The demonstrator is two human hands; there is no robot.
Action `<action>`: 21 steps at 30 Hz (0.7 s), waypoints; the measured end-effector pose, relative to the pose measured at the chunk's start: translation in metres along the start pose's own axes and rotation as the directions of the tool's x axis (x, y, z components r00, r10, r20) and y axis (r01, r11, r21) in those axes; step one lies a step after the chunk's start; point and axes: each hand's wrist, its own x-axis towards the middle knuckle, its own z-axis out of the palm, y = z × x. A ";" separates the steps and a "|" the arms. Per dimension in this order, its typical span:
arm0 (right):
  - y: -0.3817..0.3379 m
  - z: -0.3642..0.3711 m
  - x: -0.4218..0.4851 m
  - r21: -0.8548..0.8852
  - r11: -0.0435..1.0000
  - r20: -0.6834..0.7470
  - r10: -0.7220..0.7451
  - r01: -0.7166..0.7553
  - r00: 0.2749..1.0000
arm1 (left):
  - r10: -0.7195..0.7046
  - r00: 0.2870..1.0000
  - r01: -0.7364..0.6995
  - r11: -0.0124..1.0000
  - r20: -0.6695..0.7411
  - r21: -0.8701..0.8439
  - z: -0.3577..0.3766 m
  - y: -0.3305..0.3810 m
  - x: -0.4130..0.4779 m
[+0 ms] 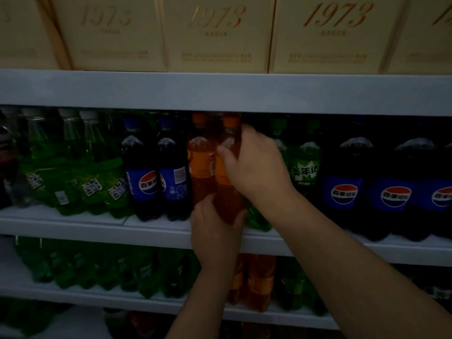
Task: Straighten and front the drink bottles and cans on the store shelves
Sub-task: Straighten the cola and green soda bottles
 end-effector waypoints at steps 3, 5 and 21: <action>0.003 0.000 0.008 0.115 0.991 0.077 0.061 -0.070 0.995 | 0.036 0.999 -0.036 0.999 0.004 -0.002 -0.002 -0.003 0.001; 0.004 -0.005 0.011 0.142 0.988 0.093 0.054 -0.067 0.994 | 0.073 0.995 -0.071 0.997 0.070 -0.018 -0.007 -0.007 0.002; -0.002 -0.029 0.017 0.073 0.994 0.213 0.065 -0.082 0.975 | 0.120 0.960 -0.119 0.993 0.253 -0.022 -0.025 -0.003 0.007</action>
